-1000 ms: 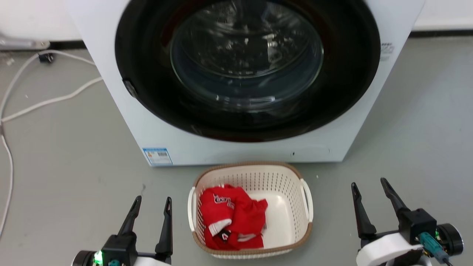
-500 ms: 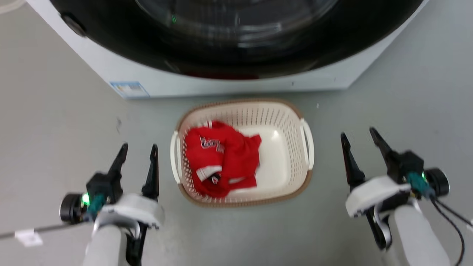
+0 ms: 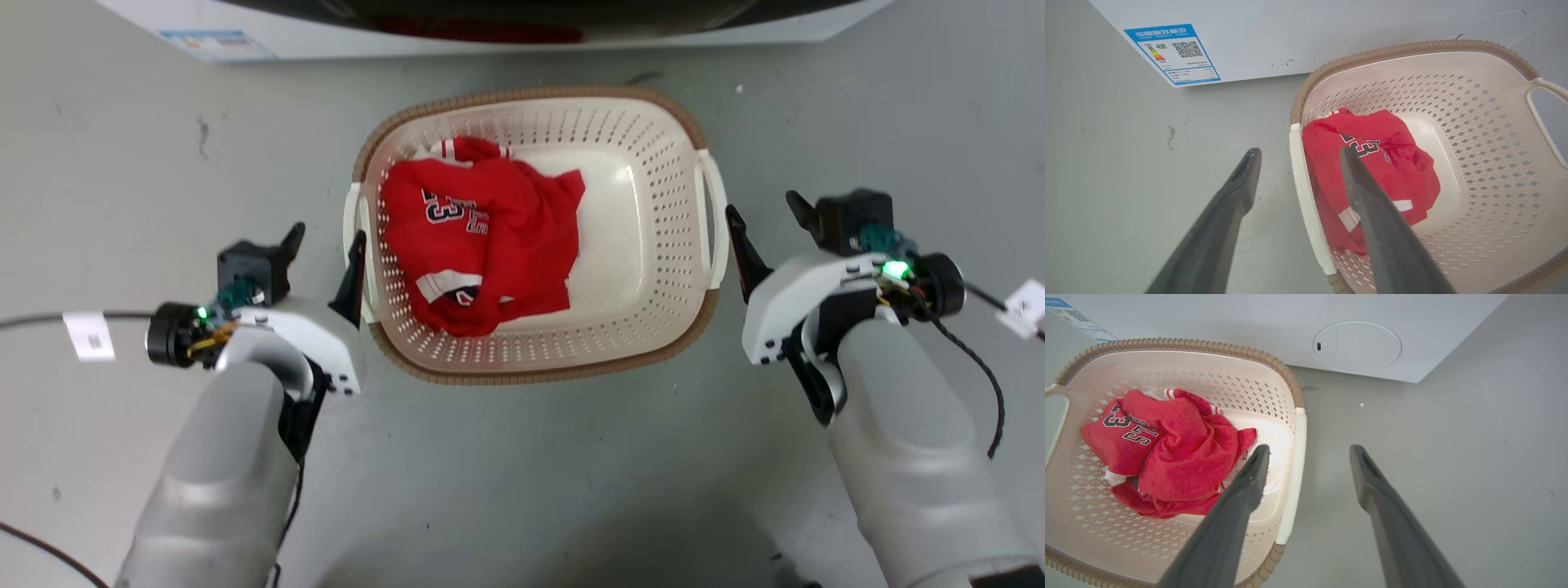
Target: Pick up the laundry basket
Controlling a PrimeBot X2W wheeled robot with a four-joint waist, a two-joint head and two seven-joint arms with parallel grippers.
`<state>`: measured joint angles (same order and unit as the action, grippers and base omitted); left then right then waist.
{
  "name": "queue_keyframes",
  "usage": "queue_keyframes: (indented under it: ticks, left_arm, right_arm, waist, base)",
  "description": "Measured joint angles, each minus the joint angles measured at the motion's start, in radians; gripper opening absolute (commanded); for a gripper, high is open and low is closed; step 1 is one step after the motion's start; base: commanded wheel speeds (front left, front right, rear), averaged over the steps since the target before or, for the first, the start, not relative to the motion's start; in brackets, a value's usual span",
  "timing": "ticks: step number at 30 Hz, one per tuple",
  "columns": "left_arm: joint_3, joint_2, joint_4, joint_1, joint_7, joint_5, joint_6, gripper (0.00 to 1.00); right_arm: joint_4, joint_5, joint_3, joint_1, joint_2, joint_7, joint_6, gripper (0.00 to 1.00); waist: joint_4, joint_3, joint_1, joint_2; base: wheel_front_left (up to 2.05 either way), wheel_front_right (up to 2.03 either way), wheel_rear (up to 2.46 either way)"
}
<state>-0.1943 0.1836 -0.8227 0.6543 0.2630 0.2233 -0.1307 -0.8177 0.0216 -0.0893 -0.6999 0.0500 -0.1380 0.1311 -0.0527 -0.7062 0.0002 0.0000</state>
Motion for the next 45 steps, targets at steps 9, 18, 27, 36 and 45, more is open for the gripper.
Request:
queue_keyframes:
  ticks: [9, 18, 27, 36, 45]
  left_arm:
    - [-0.192, 0.038, -0.206, 0.177, -0.052, 0.085, 0.000, 1.00]
    - [-0.323, 0.040, -0.270, 0.274, -0.115, 0.206, 0.000, 1.00]
    - [-0.444, 0.063, -0.282, 0.334, -0.164, 0.295, -0.001, 1.00]
    - [-0.536, 0.071, -0.293, 0.365, -0.162, 0.360, -0.001, 1.00]
    - [-0.625, 0.068, -0.285, 0.374, -0.174, 0.462, -0.001, 0.00]
  right_arm:
    - [-0.185, 0.053, -0.034, -0.159, -0.001, 0.114, 0.000, 1.00]
    - [-0.314, 0.049, -0.035, -0.283, -0.001, 0.198, 0.000, 1.00]
    - [-0.389, 0.036, -0.022, -0.346, 0.000, 0.209, 0.000, 1.00]
    - [-0.418, 0.032, -0.022, -0.368, 0.000, 0.208, 0.000, 1.00]
    - [-0.436, 0.069, -0.057, -0.366, -0.006, 0.184, 0.000, 0.00]
  waist:
    - [0.020, -0.082, -0.0001, 0.0000]
    - [0.038, -0.140, -0.0001, 0.0000]
    - [0.051, -0.180, -0.0001, 0.0000]
    - [0.059, -0.195, -0.0002, 0.0000]
    - [0.065, -0.191, -0.0002, 0.0000]
  base:
    - [0.00, 0.00, 0.00]
    - [0.00, 0.00, 0.00]
    - [0.00, 0.00, 0.00]
    - [0.00, 0.00, 0.00]
    - [0.00, 0.00, 0.00]
